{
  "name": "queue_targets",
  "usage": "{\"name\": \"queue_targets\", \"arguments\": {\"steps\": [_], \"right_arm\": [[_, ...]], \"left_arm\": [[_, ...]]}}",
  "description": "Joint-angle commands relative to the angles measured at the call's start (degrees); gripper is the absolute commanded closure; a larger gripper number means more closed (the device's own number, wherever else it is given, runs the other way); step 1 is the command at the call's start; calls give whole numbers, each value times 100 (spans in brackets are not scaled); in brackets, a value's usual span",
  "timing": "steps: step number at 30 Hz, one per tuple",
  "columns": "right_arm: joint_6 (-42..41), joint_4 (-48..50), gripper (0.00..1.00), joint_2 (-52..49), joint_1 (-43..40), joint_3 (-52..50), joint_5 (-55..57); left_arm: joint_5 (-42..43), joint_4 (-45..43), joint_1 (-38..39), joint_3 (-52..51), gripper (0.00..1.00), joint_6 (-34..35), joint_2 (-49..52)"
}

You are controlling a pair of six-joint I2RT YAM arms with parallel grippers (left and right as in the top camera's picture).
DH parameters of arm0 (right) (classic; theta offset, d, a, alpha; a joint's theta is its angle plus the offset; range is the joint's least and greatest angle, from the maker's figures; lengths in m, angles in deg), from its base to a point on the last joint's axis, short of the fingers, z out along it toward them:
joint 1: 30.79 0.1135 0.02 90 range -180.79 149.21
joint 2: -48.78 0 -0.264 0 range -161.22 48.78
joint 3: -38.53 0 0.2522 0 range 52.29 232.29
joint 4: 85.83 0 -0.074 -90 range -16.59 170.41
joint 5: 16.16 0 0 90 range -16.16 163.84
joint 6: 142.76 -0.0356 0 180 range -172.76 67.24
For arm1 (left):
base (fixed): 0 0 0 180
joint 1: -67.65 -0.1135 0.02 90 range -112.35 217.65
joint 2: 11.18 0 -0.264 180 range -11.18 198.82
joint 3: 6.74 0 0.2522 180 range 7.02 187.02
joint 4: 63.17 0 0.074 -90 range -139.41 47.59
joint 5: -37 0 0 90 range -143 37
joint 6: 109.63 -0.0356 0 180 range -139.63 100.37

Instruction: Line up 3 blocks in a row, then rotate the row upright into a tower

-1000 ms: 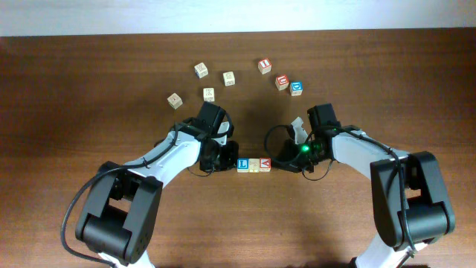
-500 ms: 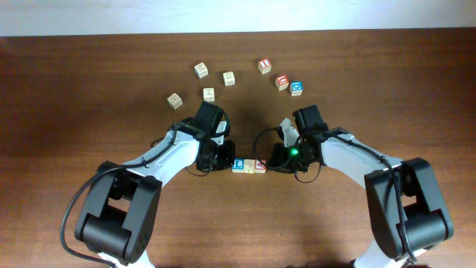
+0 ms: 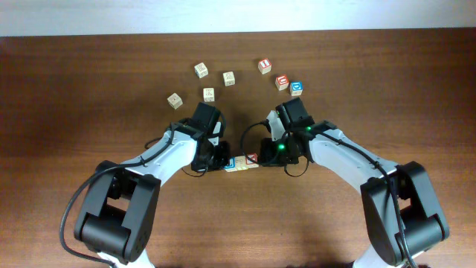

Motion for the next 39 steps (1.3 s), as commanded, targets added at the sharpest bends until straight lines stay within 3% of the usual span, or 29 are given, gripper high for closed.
{"name": "queue_targets", "arguments": {"steps": [1, 22, 33, 39], "right_arm": [[-83, 81, 96, 151, 518, 330, -693], [-212, -190, 96, 151, 1373, 914, -256], [-236, -197, 96, 149, 1325, 968, -219], [-389, -1080, 96, 149, 1279, 1910, 387]], "left_arm": [[778, -144, 162, 35, 100, -94, 28], [778, -146, 162, 35, 100, -94, 28], [774, -146, 160, 35, 100, -92, 28], [763, -79, -98, 33, 100, 109, 28]]}}
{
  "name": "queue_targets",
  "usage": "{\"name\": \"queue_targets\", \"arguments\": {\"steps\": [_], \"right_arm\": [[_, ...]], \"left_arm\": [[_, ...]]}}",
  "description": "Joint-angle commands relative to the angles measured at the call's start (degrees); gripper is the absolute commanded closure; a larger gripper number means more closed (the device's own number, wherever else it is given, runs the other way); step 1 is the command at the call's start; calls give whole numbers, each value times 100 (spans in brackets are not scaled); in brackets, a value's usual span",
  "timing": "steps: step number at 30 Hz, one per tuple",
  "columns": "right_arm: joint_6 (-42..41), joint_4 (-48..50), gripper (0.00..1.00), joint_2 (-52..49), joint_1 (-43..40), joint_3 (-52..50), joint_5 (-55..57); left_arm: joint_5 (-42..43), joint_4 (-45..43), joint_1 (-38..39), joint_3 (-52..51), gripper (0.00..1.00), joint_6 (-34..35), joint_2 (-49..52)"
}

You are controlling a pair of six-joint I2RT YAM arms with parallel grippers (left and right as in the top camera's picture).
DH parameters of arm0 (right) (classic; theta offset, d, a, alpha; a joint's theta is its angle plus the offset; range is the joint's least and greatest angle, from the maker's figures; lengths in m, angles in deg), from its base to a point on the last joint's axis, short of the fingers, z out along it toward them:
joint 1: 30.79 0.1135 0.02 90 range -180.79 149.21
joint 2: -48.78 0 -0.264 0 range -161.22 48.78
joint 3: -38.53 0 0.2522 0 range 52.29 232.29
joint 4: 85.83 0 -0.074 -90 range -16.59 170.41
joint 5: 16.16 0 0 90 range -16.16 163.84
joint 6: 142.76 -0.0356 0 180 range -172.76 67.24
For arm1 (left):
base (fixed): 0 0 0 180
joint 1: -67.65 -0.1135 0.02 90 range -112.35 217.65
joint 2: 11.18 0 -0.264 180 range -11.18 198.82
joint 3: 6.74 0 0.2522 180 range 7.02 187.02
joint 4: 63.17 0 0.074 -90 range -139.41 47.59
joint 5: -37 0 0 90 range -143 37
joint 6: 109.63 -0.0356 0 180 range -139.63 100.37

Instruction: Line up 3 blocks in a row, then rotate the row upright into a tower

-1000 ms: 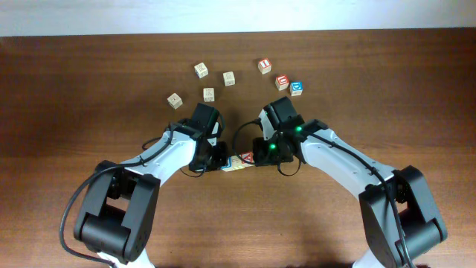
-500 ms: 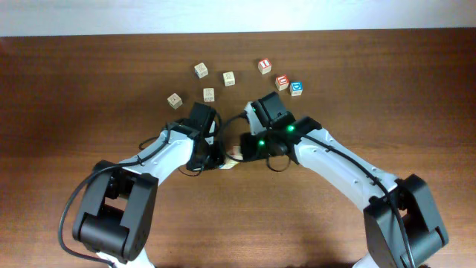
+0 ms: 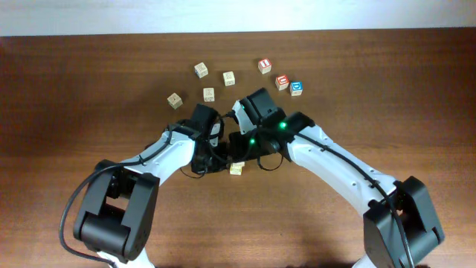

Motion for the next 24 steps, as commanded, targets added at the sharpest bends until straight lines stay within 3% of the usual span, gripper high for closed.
{"name": "queue_targets", "arguments": {"steps": [1, 5, 8, 14, 24], "right_arm": [[-190, -243, 96, -50, 24, 461, 9], [-42, -822, 96, -50, -599, 468, 15], [229, -1270, 96, -52, -876, 448, 308], [-358, -890, 95, -203, -520, -107, 636], [-660, -944, 95, -203, -144, -153, 610]], "left_arm": [[380, -48, -17, 116, 100, 81, 7], [234, 68, -332, 188, 100, 96, -81], [-415, 339, -614, 308, 100, 92, -249], [-549, 363, -614, 304, 100, 201, -247], [-568, 382, -614, 304, 100, 199, -247]]}}
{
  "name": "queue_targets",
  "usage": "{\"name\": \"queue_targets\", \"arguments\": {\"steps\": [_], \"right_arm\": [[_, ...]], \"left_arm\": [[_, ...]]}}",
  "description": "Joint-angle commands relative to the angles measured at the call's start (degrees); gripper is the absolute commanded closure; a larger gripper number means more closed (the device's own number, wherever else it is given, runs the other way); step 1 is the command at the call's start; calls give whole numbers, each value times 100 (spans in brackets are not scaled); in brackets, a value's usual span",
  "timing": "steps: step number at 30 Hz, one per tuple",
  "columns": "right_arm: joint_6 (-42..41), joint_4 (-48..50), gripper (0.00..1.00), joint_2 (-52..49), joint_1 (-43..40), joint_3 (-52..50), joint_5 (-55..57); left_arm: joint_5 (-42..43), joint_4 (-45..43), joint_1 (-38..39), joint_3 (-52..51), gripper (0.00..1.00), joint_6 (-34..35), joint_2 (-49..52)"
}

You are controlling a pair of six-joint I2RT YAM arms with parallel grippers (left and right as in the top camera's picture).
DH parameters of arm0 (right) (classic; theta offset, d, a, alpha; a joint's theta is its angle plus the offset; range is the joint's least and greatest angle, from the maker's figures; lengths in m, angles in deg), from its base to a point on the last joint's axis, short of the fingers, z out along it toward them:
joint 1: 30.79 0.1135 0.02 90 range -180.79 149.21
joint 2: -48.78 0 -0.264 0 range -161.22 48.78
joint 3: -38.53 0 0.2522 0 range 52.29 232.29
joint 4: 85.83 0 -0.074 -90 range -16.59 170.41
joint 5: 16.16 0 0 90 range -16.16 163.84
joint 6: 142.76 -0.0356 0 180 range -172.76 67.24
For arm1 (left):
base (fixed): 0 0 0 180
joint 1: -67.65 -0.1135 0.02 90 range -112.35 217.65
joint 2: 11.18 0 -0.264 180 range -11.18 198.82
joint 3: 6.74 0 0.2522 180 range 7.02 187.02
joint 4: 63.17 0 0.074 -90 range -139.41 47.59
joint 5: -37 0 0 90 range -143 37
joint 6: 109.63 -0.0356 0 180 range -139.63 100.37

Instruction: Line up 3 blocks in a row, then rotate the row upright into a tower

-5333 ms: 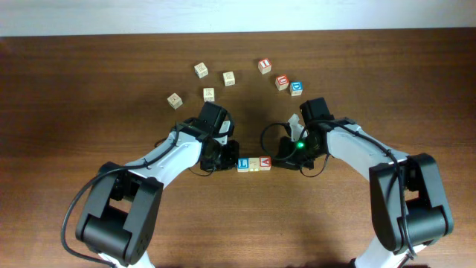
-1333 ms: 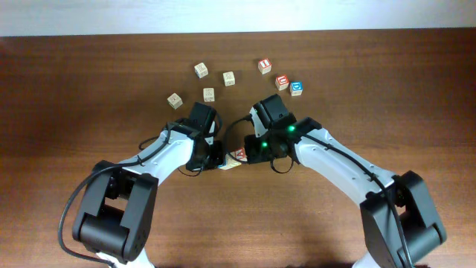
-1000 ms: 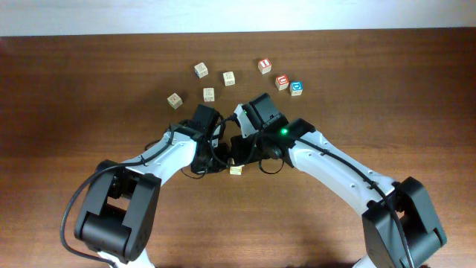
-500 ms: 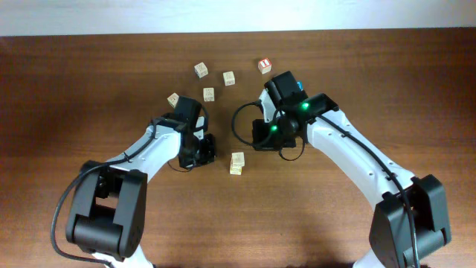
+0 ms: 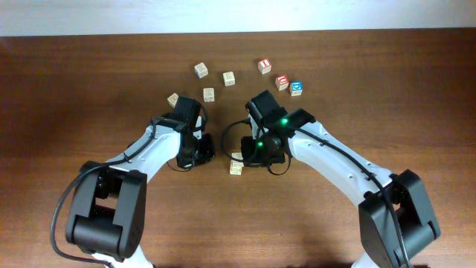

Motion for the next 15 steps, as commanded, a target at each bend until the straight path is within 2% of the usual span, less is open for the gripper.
{"name": "queue_targets", "arguments": {"steps": [1, 15], "right_arm": [[-76, -17, 96, -11, 92, -48, 46], [-118, 59, 95, -11, 166, -48, -66]], "left_arm": [[-61, 20, -2, 109, 100, 68, -181], [-63, 17, -2, 105, 100, 68, -181]]}}
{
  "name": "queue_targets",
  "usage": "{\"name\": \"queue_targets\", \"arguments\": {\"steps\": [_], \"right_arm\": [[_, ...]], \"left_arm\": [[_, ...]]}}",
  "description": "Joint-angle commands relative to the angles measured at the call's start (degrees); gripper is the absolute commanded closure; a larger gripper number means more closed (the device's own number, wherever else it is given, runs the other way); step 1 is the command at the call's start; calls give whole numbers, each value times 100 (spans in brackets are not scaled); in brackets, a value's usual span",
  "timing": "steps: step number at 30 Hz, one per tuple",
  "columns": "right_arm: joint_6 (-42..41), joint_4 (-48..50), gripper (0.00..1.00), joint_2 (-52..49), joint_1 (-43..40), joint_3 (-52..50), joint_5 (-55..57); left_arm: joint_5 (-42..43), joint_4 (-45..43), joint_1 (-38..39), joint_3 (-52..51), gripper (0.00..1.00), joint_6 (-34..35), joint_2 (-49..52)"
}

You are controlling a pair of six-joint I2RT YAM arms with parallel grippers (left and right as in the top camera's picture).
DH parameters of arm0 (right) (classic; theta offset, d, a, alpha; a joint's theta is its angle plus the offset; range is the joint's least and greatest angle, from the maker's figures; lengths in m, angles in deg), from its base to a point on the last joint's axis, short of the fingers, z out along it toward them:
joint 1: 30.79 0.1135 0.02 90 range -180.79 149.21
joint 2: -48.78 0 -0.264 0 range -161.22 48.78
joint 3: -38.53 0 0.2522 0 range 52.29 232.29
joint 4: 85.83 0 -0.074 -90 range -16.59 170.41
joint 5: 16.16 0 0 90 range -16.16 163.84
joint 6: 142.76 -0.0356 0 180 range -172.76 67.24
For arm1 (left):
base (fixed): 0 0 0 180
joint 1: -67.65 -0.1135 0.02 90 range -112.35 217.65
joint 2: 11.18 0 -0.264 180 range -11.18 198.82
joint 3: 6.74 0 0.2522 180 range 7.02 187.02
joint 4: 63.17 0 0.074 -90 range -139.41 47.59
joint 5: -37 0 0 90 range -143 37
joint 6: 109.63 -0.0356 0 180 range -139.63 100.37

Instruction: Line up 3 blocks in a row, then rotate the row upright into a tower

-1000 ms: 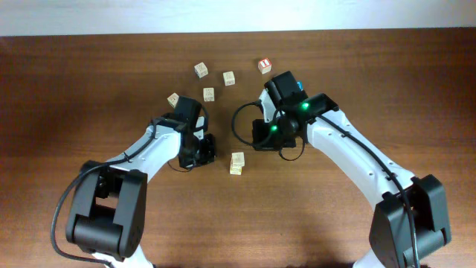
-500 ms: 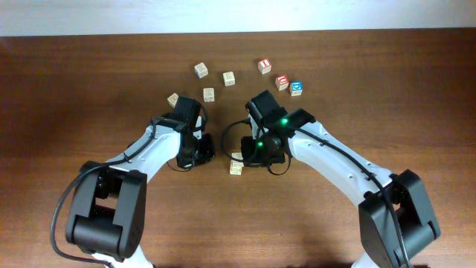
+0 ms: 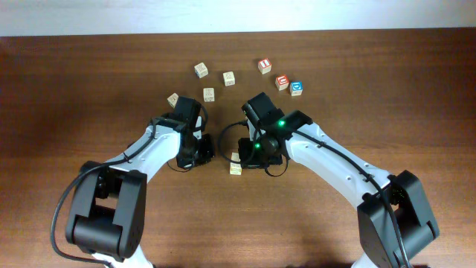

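Observation:
Several small wooden letter blocks lie on the brown table. Two pale ones sit at the centre, one (image 3: 235, 157) right at the tip of my right gripper (image 3: 242, 153) and one (image 3: 236, 169) just below it. My left gripper (image 3: 201, 155) hangs a short way to their left, apart from them. From overhead both sets of jaws are dark and hidden under the wrists. Whether the right fingers hold the upper block does not show.
Farther back lie loose blocks: four pale ones (image 3: 201, 70) (image 3: 228, 78) (image 3: 209, 94) (image 3: 173, 98), the last partly under my left arm, then a red-lettered one (image 3: 265, 66), a red one (image 3: 282, 82) and a blue one (image 3: 296, 88).
My right arm has edged slightly to the left over the two centre blocks. The left arm and all the blocks stay where they were.
Both grippers first flanked a short row of blocks at the table's centre. Then my right arm had swung left over them, with one pale block showing below. Later my left arm had drawn back to the left, and two pale blocks showed by the right gripper, as now.

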Motion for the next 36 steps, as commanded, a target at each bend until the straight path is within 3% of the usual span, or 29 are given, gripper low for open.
{"name": "queue_targets", "arguments": {"steps": [1, 6, 8, 12, 13, 15, 16, 17, 18, 20, 22, 26, 30, 31, 33, 35, 36], "right_arm": [[-48, 15, 95, -11, 48, -48, -59], [-15, -74, 95, -9, -96, -39, 120], [221, -254, 94, 85, -393, -7, 125], [992, -940, 77, 535, -1060, 629, 229], [1250, -1462, 67, 798, -1239, 1263, 531], [1250, -2341, 57, 1176, -1311, 2378, 1303], [1250, -2769, 45, 1362, -1311, 2946, 1615], [1248, -3257, 31, 1598, -1311, 3565, 1871], [1248, -3654, 21, 1818, -1311, 3995, 1969], [1248, -4288, 2, 2461, -1311, 4527, 2024], [1246, -4778, 2, 3191, -1309, 4562, 1976], [1248, -4863, 2, 4124, -1309, 4562, 1961], [1250, -5016, 2, 4380, -1309, 4551, 2133], [1250, -4861, 2, 4468, -1351, 4330, 2660], [1340, -4109, 2, 4959, -1891, 3346, 2817], [3086, -1954, 2, 6854, -2820, 155, 1644], [3215, -1318, 2, 7331, -3021, -625, 1386]], "left_arm": [[-63, 9, -2, 105, 100, 68, -181], [-61, 11, -20, 140, 100, 24, -186], [-114, 273, -208, 479, 100, -411, -236], [-452, 1220, -778, 1526, 100, -1519, -706], [-450, 1606, -938, 2044, 100, -2105, -1080], [-450, 1897, -970, 2601, 94, -2402, -1692], [-455, 1904, -970, 2638, 87, -2402, -2057], [-472, 2017, -970, 2638, 67, -2398, -2371], [-470, 2223, -964, 2638, 1, -2398, -2640], [-470, 2267, -966, 2638, 1, -2398, -2935], [-470, 2267, -966, 2638, 1, -2398, -2970], [-470, 2267, -966, 2638, 1, -2398, -2959], [-470, 2267, -966, 2638, 1, -2398, -2959], [-470, 2267, -966, 2638, 1, -2398, -2959], [-470, 2267, -966, 2638, 1, -2398, -2959], [-470, 2267, -966, 2638, 1, -2398, -2959], [-470, 2267, -966, 2638, 1, -2398, -2959]]}}
